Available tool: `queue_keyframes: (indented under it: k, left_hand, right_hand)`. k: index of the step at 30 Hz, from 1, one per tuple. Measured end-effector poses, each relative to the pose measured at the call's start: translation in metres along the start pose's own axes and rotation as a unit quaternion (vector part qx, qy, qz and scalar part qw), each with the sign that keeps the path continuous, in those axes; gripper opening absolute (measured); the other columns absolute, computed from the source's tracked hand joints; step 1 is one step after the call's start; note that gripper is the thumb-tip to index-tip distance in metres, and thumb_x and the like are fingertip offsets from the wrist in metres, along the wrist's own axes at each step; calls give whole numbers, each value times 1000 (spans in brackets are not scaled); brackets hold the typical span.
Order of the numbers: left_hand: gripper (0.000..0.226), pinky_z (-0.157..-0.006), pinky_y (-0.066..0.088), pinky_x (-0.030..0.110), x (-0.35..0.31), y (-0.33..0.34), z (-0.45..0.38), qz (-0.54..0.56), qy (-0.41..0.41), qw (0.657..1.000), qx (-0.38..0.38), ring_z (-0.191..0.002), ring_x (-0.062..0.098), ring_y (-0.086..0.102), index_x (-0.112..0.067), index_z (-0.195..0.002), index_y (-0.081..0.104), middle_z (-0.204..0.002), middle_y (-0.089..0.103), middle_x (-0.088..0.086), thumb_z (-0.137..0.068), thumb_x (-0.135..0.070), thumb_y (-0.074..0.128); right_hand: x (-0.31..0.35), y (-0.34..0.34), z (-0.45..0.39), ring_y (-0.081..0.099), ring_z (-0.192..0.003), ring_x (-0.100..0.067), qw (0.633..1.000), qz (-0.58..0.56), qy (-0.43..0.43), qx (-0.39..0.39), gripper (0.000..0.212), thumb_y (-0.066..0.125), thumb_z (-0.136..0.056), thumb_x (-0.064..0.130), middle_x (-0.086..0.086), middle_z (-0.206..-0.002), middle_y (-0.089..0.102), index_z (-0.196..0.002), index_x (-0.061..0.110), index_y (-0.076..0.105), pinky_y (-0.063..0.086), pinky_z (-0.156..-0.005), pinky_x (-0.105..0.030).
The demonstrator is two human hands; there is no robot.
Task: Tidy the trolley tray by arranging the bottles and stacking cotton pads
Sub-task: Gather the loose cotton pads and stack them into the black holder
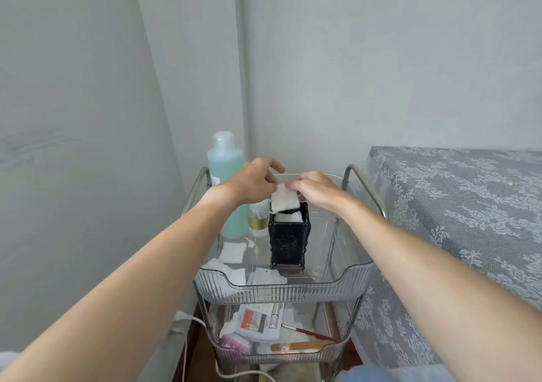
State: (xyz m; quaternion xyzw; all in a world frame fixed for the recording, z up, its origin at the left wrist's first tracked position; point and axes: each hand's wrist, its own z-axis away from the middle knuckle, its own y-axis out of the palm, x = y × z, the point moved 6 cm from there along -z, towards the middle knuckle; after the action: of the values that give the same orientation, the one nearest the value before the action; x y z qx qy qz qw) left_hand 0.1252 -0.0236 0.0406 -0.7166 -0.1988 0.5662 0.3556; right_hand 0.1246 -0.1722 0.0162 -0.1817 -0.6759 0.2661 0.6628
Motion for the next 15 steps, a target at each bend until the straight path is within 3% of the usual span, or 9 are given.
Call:
queue_keyframes:
  k: [5, 7, 10, 13, 15]
  left_hand:
    - [30, -80, 48, 23, -4, 15, 1, -59, 1, 998, 12, -91, 17, 62, -17, -104, 71, -93, 65, 2, -88, 0, 52]
    - [33, -88, 50, 26, -3, 21, 2, -81, -3, 997, 11, -101, 19, 61, -15, -106, 73, -99, 67, 5, -88, 2, 49]
    - [34, -99, 50, 35, -1, 28, 4, -105, -14, 994, 14, -116, 21, 55, -13, -108, 72, -109, 70, 9, -88, 0, 48]
    - [37, -92, 51, 33, -4, 33, 4, -115, -11, 993, 17, -116, 22, 53, -10, -108, 74, -108, 71, 12, -85, -2, 48]
    - [39, -82, 46, 30, -6, 36, 3, -129, -15, 991, 11, -109, 23, 53, -13, -106, 75, -111, 67, 13, -82, -1, 47]
  right_hand:
    - [-6, -1, 4, 63, -103, -30, 999, 54, 3, -6, 30, 70, -83, 20, -19, -103, 70, -98, -6, 70, 46, -77, -34]
    - [-9, 1, 5, 61, -87, -25, 997, 72, 6, -1, 24, 70, -83, 19, -13, -89, 68, -89, -4, 70, 42, -68, -32]
    - [-12, 5, 6, 42, -66, -19, 994, 110, 14, 2, 22, 68, -79, 19, -6, -70, 44, -66, 10, 53, 27, -59, -33]
    - [-11, 5, 6, 32, -56, -19, 993, 120, 18, -6, 39, 68, -76, 16, -1, -59, 32, -55, 17, 34, 19, -54, -32]
    - [-11, 5, 5, 30, -50, -19, 991, 131, 24, -8, 40, 64, -75, 13, 2, -54, 31, -53, 18, 31, 18, -49, -30]
